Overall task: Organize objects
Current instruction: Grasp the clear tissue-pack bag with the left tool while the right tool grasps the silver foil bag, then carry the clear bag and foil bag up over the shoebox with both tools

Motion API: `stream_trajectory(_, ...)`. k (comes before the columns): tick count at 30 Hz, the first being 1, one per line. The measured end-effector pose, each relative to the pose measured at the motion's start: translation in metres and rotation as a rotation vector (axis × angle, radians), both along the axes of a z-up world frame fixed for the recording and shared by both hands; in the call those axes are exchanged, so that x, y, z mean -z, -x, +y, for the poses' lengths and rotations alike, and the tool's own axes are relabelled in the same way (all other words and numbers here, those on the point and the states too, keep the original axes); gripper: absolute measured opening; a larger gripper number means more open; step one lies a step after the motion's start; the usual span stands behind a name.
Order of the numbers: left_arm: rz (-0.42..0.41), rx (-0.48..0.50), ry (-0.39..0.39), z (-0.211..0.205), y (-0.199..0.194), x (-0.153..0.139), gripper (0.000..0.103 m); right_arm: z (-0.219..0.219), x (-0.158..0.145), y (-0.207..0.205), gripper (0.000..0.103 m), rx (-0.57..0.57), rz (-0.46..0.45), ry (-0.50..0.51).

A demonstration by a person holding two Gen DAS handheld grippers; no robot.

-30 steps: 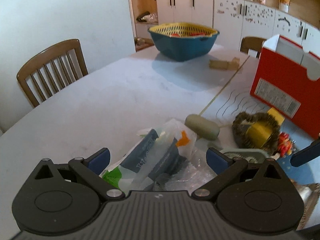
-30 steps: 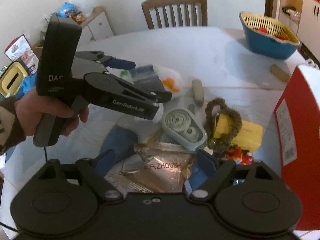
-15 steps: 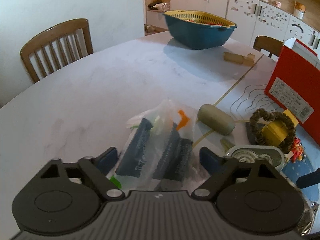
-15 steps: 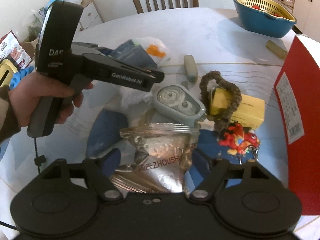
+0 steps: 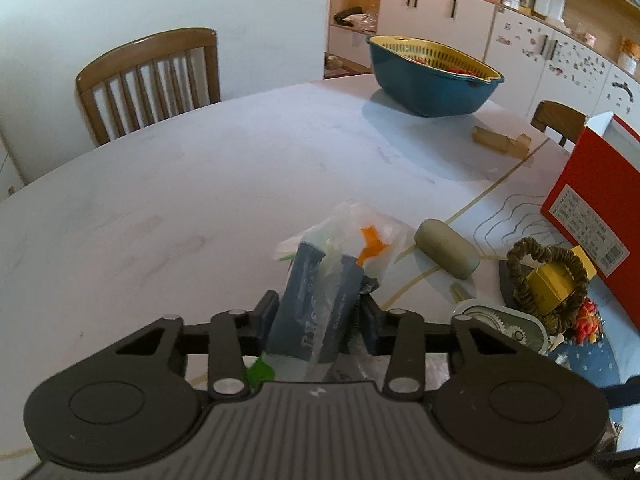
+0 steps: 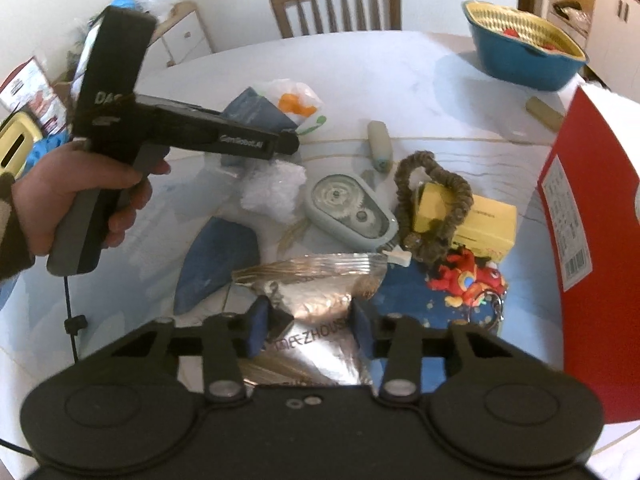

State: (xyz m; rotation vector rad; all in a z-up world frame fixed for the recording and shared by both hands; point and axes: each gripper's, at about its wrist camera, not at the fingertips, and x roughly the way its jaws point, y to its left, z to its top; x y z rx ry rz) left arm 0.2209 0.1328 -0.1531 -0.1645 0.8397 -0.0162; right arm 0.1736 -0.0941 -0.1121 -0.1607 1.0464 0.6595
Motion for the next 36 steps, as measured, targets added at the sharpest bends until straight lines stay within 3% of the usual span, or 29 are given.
stream_trajectory(9,-0.011,-0.082,0.023,0.008,0.03,-0.025,0.038,-0.014,-0.008,0.013,0.037,-0.013,-0.002,-0.009)
stream_trajectory(17,-0.017,-0.085,0.093,-0.004,0.067,-0.041,0.038,-0.035,-0.024,0.026,0.037,-0.01,0.003,-0.05)
stream_trajectory(19,0.003,-0.077,0.114,-0.015,0.077,-0.04,0.038,-0.042,-0.028,0.028,0.037,-0.01,0.003,-0.055)
stream_trajectory(27,0.046,-0.034,0.08,-0.068,0.106,-0.032,0.038,-0.068,-0.035,0.037,0.037,-0.005,-0.007,-0.047)
stream_trajectory(36,0.117,0.011,0.053,-0.085,0.095,-0.017,0.039,-0.082,-0.031,0.043,0.037,0.012,0.011,-0.044)
